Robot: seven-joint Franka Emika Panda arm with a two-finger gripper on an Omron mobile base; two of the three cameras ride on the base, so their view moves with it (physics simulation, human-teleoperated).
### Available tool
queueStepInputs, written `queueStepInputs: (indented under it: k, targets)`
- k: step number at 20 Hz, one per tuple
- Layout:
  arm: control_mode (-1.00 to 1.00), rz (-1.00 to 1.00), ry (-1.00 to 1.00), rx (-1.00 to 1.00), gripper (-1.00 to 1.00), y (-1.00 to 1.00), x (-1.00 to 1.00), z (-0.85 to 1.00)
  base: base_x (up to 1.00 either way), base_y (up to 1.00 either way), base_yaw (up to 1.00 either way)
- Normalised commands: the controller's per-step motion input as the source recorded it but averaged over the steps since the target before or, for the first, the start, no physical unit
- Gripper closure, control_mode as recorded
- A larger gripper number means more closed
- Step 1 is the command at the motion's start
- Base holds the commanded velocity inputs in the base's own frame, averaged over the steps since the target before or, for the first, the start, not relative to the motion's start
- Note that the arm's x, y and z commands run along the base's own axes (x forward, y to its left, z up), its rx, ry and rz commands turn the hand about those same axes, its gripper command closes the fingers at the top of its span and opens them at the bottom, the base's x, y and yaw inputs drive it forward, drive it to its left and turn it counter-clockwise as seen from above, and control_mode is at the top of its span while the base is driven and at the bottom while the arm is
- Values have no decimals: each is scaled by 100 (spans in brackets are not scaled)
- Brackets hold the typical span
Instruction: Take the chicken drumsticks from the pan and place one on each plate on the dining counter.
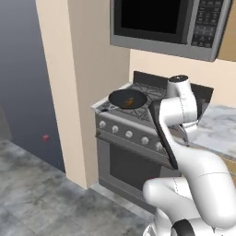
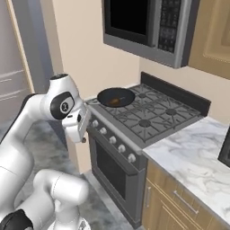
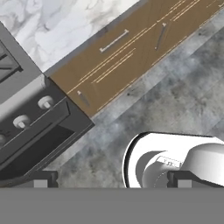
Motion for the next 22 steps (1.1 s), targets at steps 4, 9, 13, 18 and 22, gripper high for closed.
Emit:
queueStepInputs:
  k: [4, 9, 13, 18, 22]
  targets:
    - [100, 0, 0, 0, -100, 0, 0, 0, 26, 6, -24]
    - [100, 0, 0, 0, -100, 0, 0, 0, 39, 8, -26]
    - [100, 0, 0, 0, -100, 0, 0, 0, 39, 10, -28]
    - [100, 0, 0, 0, -100, 0, 0, 0, 42, 13, -30]
    - [100, 0, 0, 0, -100, 0, 0, 0, 54, 26, -30]
